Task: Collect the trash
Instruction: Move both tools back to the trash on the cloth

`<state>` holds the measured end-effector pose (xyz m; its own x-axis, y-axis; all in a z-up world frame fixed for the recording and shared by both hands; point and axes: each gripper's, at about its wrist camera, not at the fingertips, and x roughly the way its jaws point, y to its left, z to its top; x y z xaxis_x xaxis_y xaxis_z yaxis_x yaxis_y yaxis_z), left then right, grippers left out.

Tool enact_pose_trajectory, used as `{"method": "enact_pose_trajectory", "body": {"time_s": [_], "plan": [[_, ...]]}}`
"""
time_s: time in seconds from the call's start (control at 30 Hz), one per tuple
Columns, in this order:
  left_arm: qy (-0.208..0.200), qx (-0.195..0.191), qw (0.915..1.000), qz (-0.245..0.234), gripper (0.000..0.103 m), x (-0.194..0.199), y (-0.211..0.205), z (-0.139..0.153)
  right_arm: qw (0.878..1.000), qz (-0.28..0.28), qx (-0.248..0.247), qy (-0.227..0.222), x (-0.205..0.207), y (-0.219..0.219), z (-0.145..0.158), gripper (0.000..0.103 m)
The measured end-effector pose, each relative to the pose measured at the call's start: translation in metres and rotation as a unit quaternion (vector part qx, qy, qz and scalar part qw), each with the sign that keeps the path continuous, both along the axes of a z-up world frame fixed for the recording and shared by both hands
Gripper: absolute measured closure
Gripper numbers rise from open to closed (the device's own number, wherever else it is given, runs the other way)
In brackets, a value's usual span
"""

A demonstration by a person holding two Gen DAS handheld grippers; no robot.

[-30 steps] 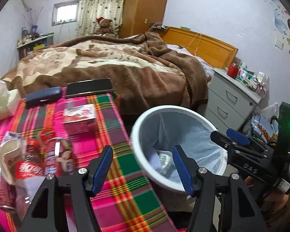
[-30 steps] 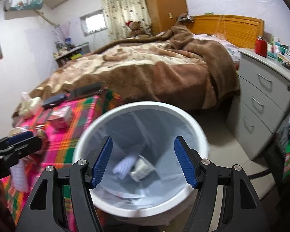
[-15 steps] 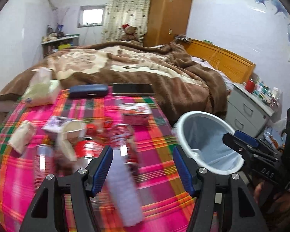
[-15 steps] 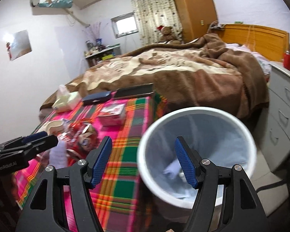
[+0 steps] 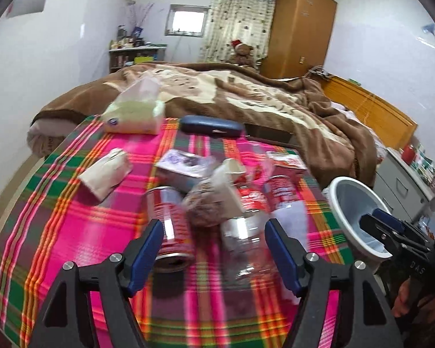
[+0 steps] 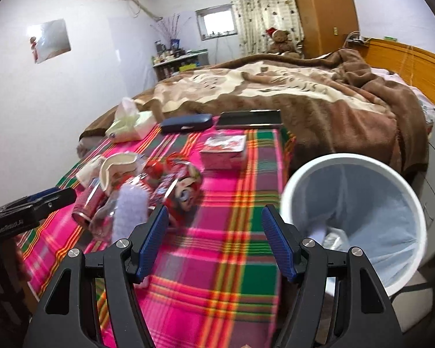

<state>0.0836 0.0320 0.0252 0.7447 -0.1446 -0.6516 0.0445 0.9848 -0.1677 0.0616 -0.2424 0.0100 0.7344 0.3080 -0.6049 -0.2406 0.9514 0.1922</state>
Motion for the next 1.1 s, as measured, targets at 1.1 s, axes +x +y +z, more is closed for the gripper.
{"method": "enact_pose_trajectory", "body": {"time_s": [1.1], "plan": [[0.073,-0.01,0.9972,0.011,0.031,0.047,0.042,-0.053,0.996,0.068,-0.013,0.053,0.0,0.071,-0.031,0.053]]}}
